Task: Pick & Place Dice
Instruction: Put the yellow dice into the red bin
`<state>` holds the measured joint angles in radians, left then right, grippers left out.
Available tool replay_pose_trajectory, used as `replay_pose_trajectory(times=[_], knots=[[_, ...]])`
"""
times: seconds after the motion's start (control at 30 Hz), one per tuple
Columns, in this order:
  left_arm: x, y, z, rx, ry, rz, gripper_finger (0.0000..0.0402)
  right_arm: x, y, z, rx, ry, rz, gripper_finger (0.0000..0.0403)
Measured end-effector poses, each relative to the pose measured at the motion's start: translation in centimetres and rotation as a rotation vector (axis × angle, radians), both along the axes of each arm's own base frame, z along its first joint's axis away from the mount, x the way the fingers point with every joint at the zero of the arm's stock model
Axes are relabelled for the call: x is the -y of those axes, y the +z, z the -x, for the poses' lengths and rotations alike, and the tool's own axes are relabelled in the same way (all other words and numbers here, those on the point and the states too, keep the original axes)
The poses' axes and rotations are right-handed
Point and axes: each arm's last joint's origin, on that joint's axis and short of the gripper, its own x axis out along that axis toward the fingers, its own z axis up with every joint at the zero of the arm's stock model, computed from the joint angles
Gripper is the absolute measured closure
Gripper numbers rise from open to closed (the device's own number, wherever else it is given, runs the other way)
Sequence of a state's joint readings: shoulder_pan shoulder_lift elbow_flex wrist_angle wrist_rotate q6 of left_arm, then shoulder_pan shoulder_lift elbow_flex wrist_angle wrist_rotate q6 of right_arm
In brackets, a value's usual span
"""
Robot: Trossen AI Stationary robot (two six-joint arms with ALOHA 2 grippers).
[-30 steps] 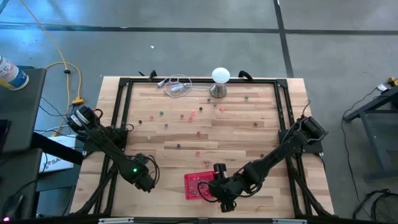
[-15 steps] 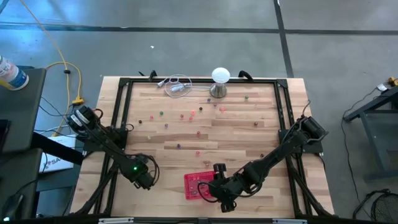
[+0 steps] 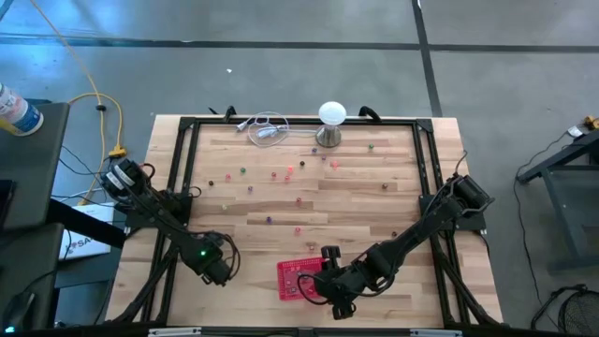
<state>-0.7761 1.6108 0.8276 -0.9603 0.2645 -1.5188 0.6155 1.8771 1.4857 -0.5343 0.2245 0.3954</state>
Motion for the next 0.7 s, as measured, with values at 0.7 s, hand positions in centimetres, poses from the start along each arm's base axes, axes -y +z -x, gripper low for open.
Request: replay_pose_trajectory(times=[0.7], knots=[[1.5,0.0,1.1,0.029,0.080,-0.029,0.0248,-0.1,0.1,-0.1,0.003,0.014,-0.024,0.0222]])
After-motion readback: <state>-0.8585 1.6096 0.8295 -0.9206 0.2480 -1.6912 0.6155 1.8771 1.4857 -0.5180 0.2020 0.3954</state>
